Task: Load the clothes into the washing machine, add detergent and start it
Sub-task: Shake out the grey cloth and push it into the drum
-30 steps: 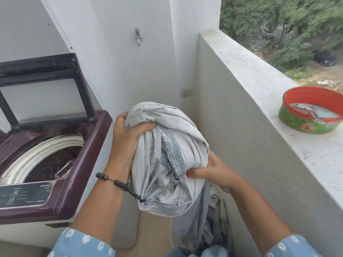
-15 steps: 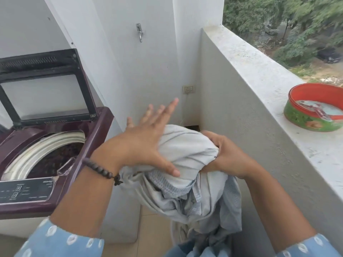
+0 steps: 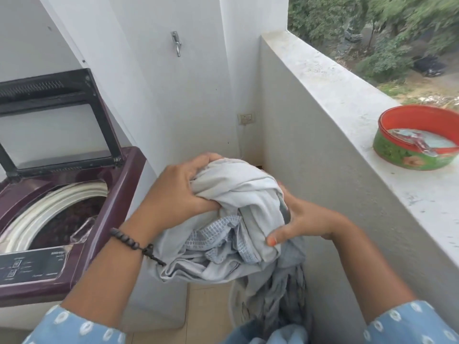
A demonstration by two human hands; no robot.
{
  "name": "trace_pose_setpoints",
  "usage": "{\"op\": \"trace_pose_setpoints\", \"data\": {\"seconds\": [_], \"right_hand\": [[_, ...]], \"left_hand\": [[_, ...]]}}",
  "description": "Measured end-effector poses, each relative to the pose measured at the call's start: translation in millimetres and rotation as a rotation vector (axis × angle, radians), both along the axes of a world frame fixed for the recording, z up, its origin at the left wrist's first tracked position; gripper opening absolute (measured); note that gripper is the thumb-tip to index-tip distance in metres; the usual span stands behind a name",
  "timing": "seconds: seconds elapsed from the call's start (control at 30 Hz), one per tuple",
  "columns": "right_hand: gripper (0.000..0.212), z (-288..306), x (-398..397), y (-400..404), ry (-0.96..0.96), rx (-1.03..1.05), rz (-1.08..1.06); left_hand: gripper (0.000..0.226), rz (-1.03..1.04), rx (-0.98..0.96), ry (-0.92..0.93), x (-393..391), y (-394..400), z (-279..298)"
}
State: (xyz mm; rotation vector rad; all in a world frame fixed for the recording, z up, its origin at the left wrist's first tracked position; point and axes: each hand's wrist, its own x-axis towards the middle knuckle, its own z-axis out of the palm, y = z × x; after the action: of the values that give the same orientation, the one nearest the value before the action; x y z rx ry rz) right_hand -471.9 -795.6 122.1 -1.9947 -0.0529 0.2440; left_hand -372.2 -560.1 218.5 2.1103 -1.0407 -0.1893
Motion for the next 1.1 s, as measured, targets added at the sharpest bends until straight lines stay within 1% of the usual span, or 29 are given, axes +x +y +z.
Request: {"op": "trace_pose_setpoints", "data": {"seconds": [0.03, 0.07, 0.13, 0.17, 0.2, 0.27, 0.3, 0.37, 0.43, 0.5, 0.57, 0.63, 0.67, 0.7, 0.77, 0.8, 0.87, 0.93, 0.97, 1.03, 1.1], "right_hand": [[0.123, -4.9, 0.6, 2.0, 0.05, -0.032, 0.037], [0.115, -8.3, 1.9, 5.2, 0.092, -0.067, 0.043], [0.087, -11.8, 5.1, 15.0, 0.146, -0.142, 0.002], [0.079, -13.0, 7.5, 19.8, 0.141, -0.203, -0.011], [0.076, -15.3, 11.0, 23.3, 0.121, -0.263, -0.026], [0.067, -19.8, 19.1, 29.0, 0.08, -0.296, -0.071], [0.058, -21.0, 22.7, 31.4, 0.068, -0.294, -0.089], [0.038, -25.1, 29.4, 29.1, 0.046, -0.345, -0.154], [0.03, -24.5, 33.0, 18.9, 0.013, -0.388, -0.293], [0.037, -17.3, 32.4, 4.8, -0.086, -0.305, -0.488], [0.039, -6.3, 30.9, -9.5, -0.268, -0.228, -0.61], [0.027, 8.1, 30.1, -16.5, -0.395, -0.134, -0.638], [0.021, 16.0, 29.7, -17.4, -0.431, -0.058, -0.633], [0.019, 21.9, 29.1, -17.7, -0.444, 0.034, -0.626], [0.023, 31.3, 25.8, -14.6, -0.452, 0.177, -0.587], [0.026, 33.9, 24.4, -10.8, -0.447, 0.187, -0.561], [0.034, 37.4, 20.9, 0.9, -0.425, 0.144, -0.509], [0.043, 38.1, 19.5, 13.9, -0.424, 0.147, -0.42], [0.05, 37.6, 19.2, 18.5, -0.415, 0.188, -0.375], [0.065, 32.8, 19.6, 21.6, -0.366, 0.333, -0.268], [0.088, 23.9, 18.2, 20.5, -0.265, 0.48, -0.135]], "left_hand": [[0.061, -0.028, -0.029, 0.006, 2.5, 2.6, 9.0], [0.061, -0.055, -0.051, 0.008, 4.3, 4.8, 17.7], [0.061, -0.105, -0.084, 0.026, 6.3, 7.8, 32.2], [0.061, -0.133, -0.099, 0.046, 6.9, 9.0, 37.4], [0.06, -0.166, -0.107, 0.071, 7.2, 10.2, 41.5], [0.059, -0.232, -0.088, 0.124, 6.8, 12.7, 47.4], [0.06, -0.254, -0.064, 0.141, 6.9, 14.5, 49.4], [0.063, -0.248, -0.015, 0.145, 8.9, 21.5, 52.6], [0.068, -0.185, 0.037, 0.101, 13.5, 32.3, 55.7], [0.076, -0.122, 0.126, 0.056, 18.9, 43.7, 56.3], [0.09, -0.09, 0.225, 0.057, 23.4, 51.6, 50.3], [0.101, -0.03, 0.301, 0.036, 29.0, 56.5, 37.2], [0.105, 0.008, 0.32, 0.008, 31.5, 58.0, 30.3], [0.106, 0.051, 0.323, -0.03, 33.9, 58.6, 24.2], [0.098, 0.15, 0.23, -0.103, 37.7, 57.1, 15.6], [0.091, 0.205, 0.125, -0.119, 39.1, 56.2, 12.4], [0.075, 0.303, -0.147, -0.106, 40.0, 51.8, 8.0], [0.058, 0.377, -0.377, -0.042, 42.6, 45.8, 4.8], [0.056, 0.403, -0.456, 0.005, 45.4, 43.0, 3.6], [0.056, 0.393, -0.585, 0.068, 49.6, 38.4, 4.4], [0.053, 0.378, -0.696, 0.123, 50.2, 36.2, 8.0]]}}
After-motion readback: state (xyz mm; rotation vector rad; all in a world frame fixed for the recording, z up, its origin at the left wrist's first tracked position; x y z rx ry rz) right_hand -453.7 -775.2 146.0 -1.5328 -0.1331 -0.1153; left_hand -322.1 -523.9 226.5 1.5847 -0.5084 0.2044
